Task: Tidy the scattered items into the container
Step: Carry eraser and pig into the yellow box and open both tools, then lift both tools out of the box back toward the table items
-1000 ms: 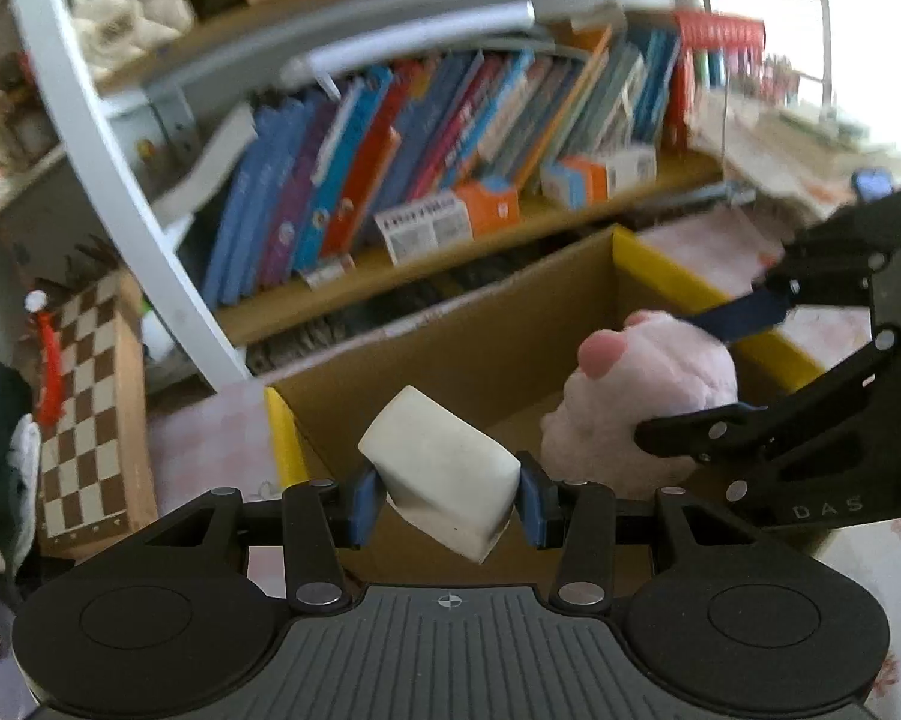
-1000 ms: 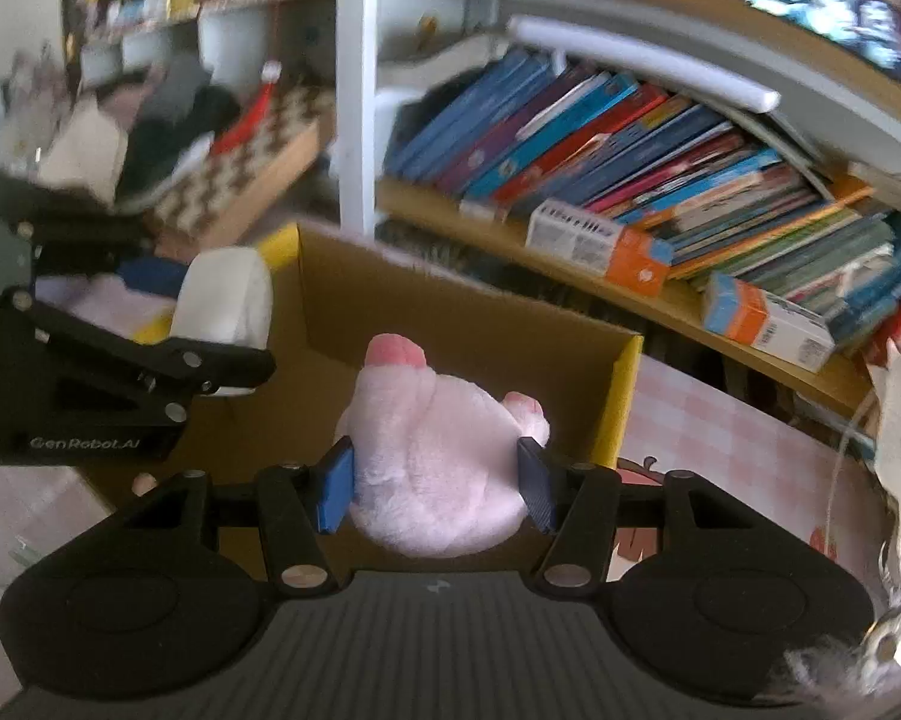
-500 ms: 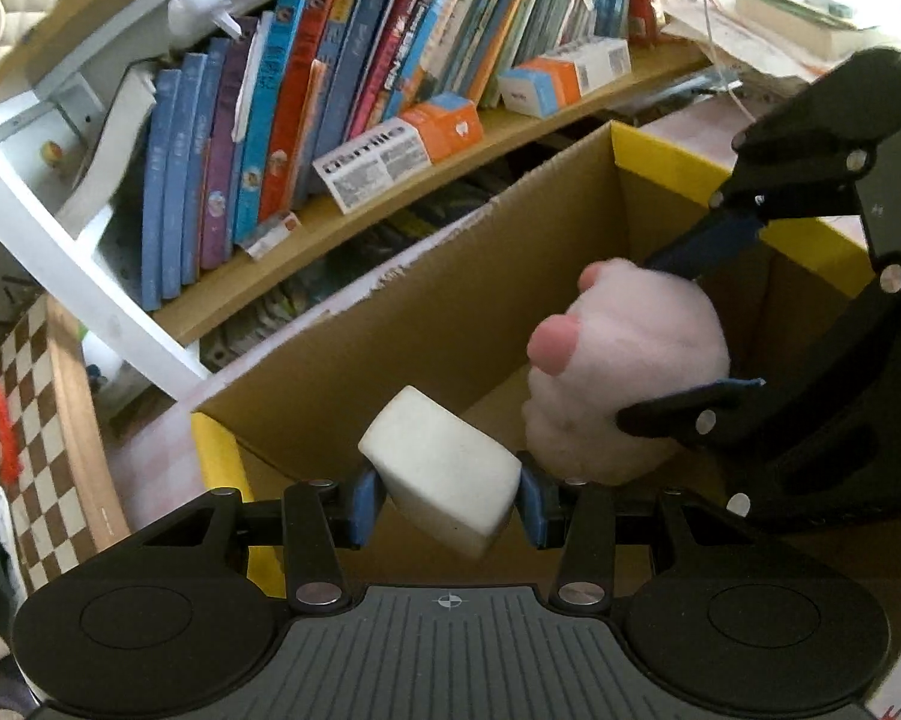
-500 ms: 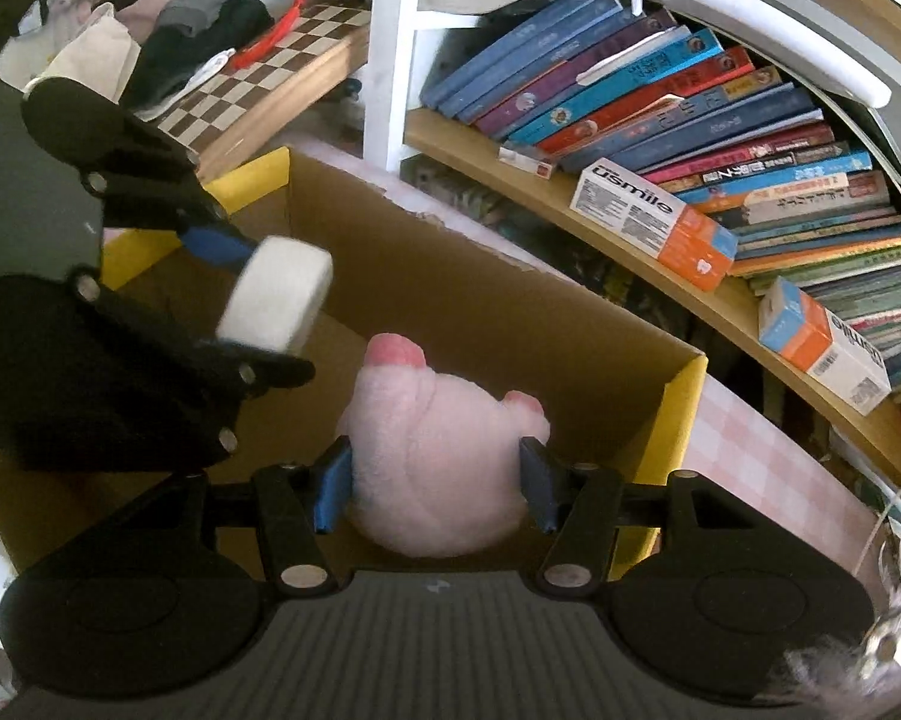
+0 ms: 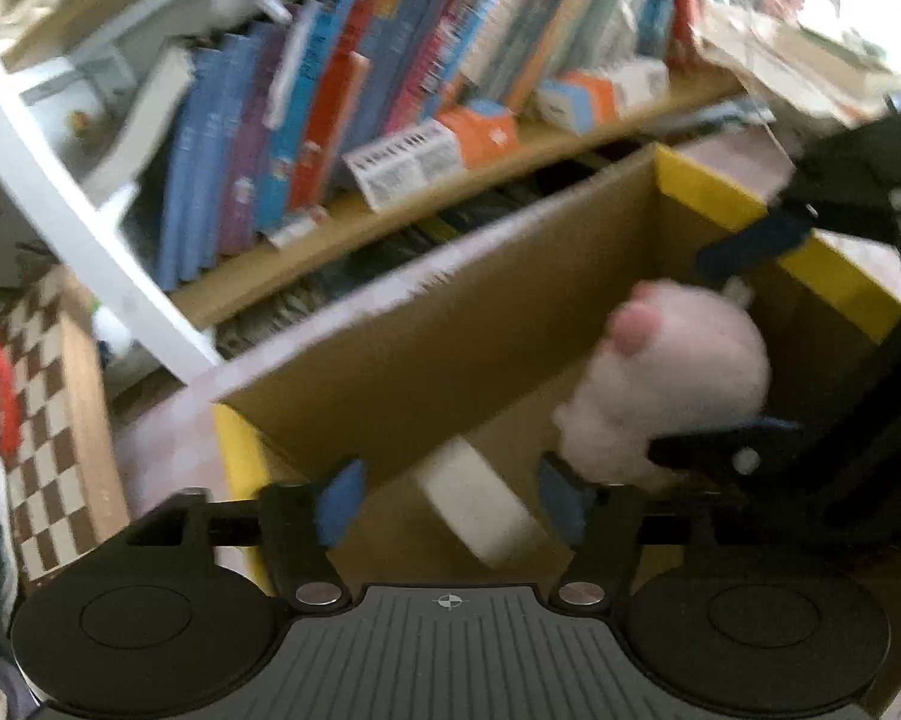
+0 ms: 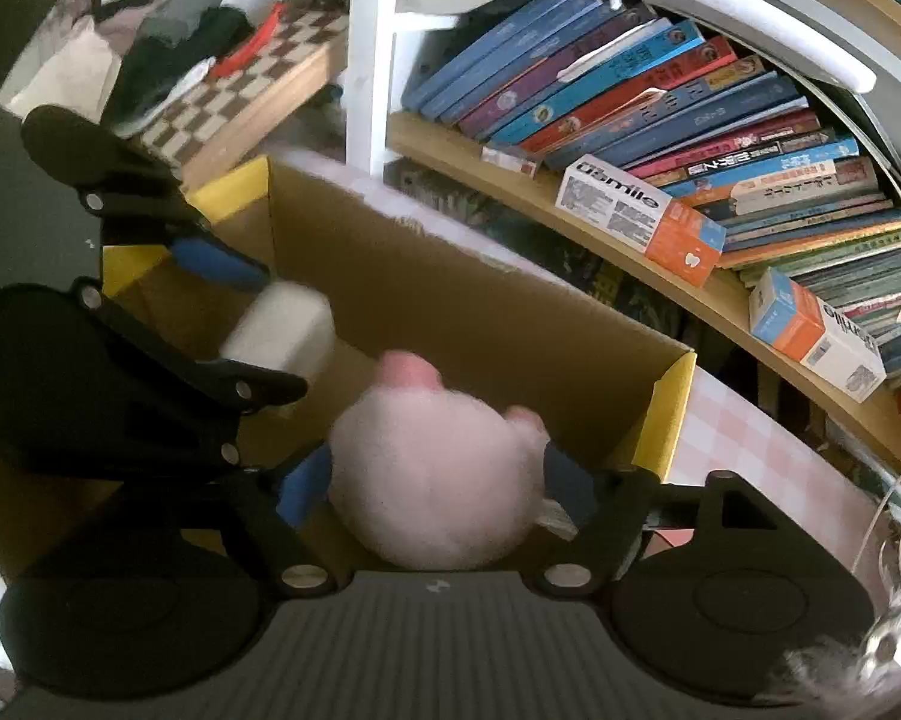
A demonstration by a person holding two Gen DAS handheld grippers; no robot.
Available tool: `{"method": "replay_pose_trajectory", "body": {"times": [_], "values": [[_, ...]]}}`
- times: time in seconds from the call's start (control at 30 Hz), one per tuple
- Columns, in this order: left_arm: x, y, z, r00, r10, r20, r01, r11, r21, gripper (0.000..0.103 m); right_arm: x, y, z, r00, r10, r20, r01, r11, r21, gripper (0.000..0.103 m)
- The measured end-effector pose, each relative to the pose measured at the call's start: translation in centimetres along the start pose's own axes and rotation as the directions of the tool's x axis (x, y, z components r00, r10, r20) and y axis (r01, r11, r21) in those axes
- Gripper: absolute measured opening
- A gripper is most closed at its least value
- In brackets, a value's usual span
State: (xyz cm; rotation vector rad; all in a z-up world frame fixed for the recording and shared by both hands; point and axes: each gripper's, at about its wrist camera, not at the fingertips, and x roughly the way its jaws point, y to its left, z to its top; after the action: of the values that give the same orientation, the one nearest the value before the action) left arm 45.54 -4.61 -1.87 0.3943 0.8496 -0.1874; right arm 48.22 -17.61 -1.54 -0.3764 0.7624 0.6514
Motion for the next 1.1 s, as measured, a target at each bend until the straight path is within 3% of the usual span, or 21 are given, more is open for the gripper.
{"method": "replay_pose_trajectory", "body": {"times": [0.07,0.57,1.1], "values": [[-0.5,0.2,-0.1,1.0,0.0,0.021,0.0,1.0,-0.014,0.073,-0.4,-0.2,-0.1,1.0,0.0,0.026,-0.001,1.0,0.016,0.087],[-7.2,-0.6,-0.2,0.983,0.076,0.167,-0.07,0.997,-0.037,0.073,-4.6,-0.4,-0.5,0.989,-0.018,0.147,0.006,0.997,0.078,0.091],[-15.8,-2.7,-3.0,0.949,0.079,0.306,-0.044,0.992,-0.12,0.073,-13.3,1.8,-2.6,0.962,-0.012,0.274,-0.03,0.988,0.151,0.096]]}}
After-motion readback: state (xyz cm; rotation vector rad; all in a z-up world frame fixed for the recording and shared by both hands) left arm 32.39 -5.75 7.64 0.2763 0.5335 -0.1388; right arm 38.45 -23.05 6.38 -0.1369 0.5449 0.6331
